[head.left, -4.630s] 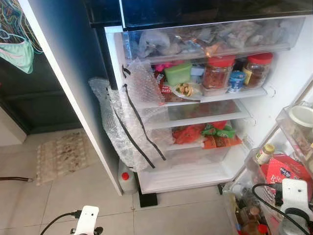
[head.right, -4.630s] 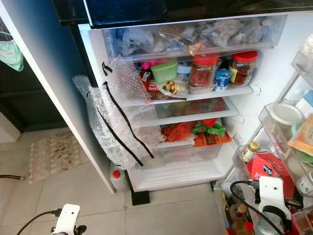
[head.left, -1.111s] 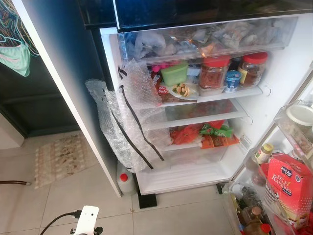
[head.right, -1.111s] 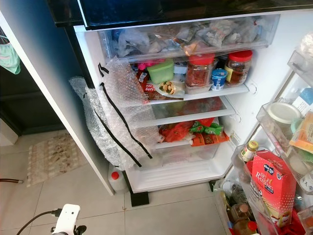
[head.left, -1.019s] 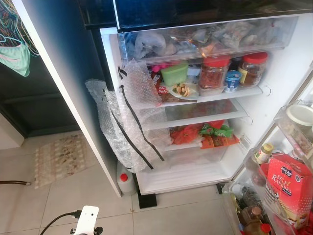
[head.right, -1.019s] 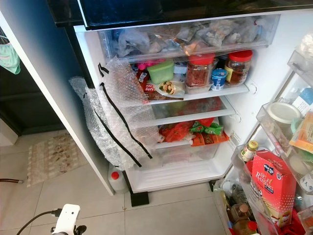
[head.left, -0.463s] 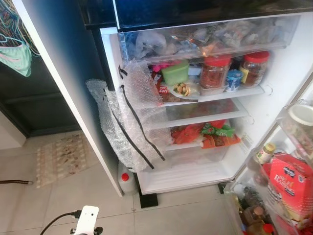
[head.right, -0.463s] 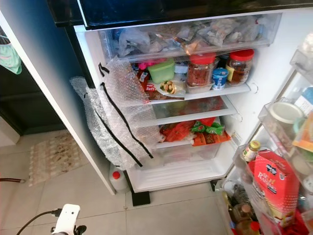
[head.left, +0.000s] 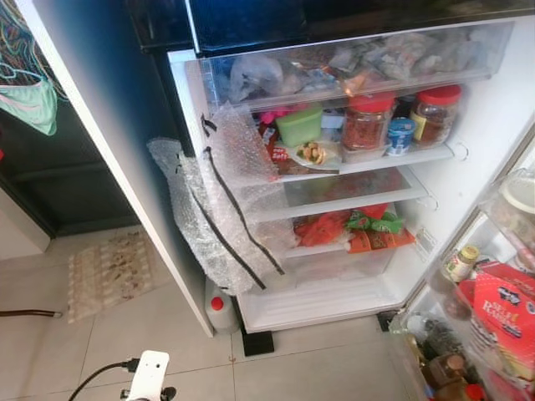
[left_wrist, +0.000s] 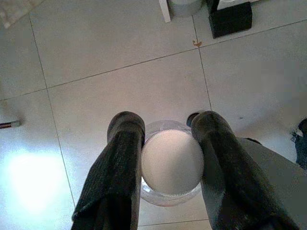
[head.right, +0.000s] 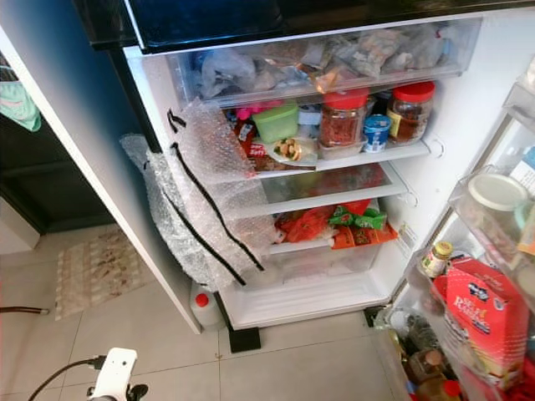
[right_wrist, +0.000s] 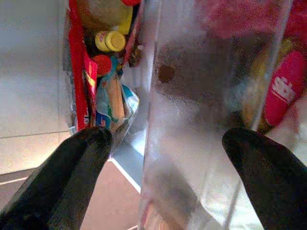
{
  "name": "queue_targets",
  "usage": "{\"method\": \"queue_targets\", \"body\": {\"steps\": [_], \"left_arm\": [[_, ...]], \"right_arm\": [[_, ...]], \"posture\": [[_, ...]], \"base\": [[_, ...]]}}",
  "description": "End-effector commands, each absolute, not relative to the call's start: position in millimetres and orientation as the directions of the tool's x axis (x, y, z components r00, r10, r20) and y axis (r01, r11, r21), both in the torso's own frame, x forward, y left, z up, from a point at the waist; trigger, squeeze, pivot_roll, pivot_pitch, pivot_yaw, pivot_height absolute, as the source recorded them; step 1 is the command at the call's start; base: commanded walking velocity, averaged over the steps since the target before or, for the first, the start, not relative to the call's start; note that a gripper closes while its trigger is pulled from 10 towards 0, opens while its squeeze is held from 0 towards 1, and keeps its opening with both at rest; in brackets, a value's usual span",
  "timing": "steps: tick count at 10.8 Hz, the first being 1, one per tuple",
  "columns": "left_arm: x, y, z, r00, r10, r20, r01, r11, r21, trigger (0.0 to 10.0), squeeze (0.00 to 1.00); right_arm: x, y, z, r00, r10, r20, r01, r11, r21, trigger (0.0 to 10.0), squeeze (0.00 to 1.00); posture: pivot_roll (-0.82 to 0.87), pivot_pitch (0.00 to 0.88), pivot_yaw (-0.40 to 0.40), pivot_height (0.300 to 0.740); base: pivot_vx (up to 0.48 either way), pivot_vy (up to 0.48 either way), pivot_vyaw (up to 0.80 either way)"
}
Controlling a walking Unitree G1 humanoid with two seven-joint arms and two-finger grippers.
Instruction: Restocking fridge
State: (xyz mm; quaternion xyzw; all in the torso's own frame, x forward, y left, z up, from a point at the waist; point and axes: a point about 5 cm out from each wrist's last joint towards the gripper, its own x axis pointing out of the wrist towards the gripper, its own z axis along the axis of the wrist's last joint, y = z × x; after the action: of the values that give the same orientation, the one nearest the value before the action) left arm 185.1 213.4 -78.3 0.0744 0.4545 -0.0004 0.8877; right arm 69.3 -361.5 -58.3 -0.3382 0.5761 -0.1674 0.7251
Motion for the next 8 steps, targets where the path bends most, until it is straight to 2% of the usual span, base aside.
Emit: {"method": "queue_targets", "body": {"steps": [1, 5, 8], "left_arm": [[184, 219, -78, 0.58, 0.079, -0.811, 0.079, 0.985, 0.153, 10.0, 0.0], [184, 219, -78, 0.581, 0.075, -0.811, 0.083, 0.985, 0.15, 10.0, 0.0], [185, 218, -78, 0.58, 0.074, -0.811, 0.08, 0.986, 0.147, 10.0, 0.0]], "right_arm": [[63, -366, -56, 0.259, -0.652, -0.713, -0.152, 0.701, -0.696, 10.0, 0.0], [73, -356, -61, 0.287, -0.622, -0.728, -0.157, 0.72, -0.677, 10.0, 0.0], [85, -329, -73, 0.339, -0.533, -0.775, -0.157, 0.781, -0.605, 10.0, 0.0]], "posture": [[-0.1, 0.03, 0.057, 0.74], [-0.1, 0.029, 0.056, 0.74], [-0.1, 0.026, 0.052, 0.74]], "base": [[0.0, 0.0, 0.0], [0.0, 0.0, 0.0], [0.0, 0.0, 0.0]]}}
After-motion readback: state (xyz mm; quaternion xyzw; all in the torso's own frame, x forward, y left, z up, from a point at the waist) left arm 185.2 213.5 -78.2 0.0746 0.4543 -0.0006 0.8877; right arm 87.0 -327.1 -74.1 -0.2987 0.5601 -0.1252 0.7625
